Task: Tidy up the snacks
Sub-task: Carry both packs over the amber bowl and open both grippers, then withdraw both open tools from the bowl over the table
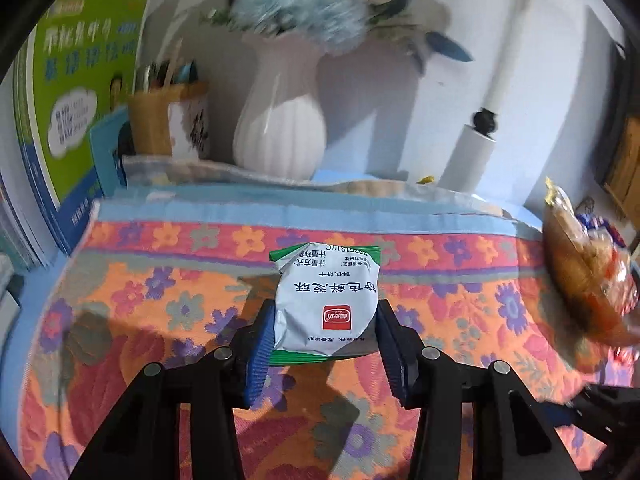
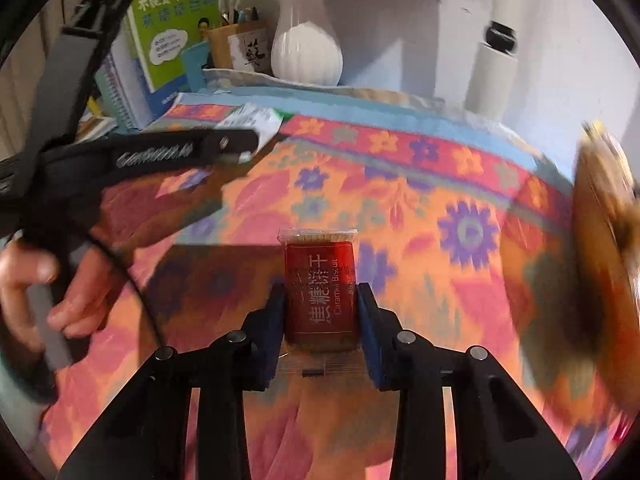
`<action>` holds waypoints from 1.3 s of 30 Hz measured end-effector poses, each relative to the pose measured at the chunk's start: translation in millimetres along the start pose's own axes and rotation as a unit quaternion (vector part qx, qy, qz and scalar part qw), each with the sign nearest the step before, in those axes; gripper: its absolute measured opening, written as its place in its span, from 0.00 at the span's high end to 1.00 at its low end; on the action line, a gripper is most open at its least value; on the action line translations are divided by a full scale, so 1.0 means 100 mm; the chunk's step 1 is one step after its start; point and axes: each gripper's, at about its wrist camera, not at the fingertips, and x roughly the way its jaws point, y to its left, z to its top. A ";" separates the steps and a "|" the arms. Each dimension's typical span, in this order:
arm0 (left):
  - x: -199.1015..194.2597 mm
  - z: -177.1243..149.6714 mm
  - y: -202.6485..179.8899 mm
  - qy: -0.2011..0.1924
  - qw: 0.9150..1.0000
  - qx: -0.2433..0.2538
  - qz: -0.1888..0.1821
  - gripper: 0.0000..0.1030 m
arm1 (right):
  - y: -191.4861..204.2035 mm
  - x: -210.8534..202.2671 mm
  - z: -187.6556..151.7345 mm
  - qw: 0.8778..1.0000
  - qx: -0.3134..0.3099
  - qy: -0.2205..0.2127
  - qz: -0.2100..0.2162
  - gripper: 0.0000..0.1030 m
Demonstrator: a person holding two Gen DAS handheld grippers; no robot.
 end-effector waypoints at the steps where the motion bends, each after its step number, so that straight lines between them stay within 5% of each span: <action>1: -0.04 -0.01 -0.06 -0.002 1.000 0.005 -0.005 0.55 | -0.04 -0.09 -0.09 1.000 0.014 0.000 0.009 0.68; 7: -0.48 0.09 -0.71 -0.024 0.995 0.039 -0.092 0.55 | -0.37 -0.74 -0.57 0.993 0.098 -0.028 0.055 0.68; 11: -0.75 0.31 -1.27 -0.050 0.986 0.064 -0.143 0.55 | -0.64 -1.29 -0.61 0.987 0.128 -0.084 0.044 0.68; 19: -0.64 0.70 -2.35 -0.051 0.973 0.071 -0.213 0.55 | -1.45 -2.06 -0.49 0.957 0.211 -0.185 -0.082 0.68; 24: -0.46 0.73 -2.77 -0.036 0.969 0.072 -0.233 0.55 | -1.91 -2.06 -0.35 0.934 0.273 -0.198 -0.120 0.68; 28: -0.30 0.72 -2.91 -0.021 0.970 0.073 -0.232 0.54 | -2.05 -1.93 -0.30 0.933 0.282 -0.188 -0.120 0.62; 31: -0.26 0.69 -2.86 -0.004 0.970 0.073 -0.233 0.41 | -2.16 -1.87 -0.32 0.936 0.287 -0.172 -0.108 0.58; 39: -0.77 0.60 -2.16 -0.029 0.978 0.067 -0.198 0.31 | -1.73 -1.99 -0.38 0.947 0.259 -0.166 -0.096 0.58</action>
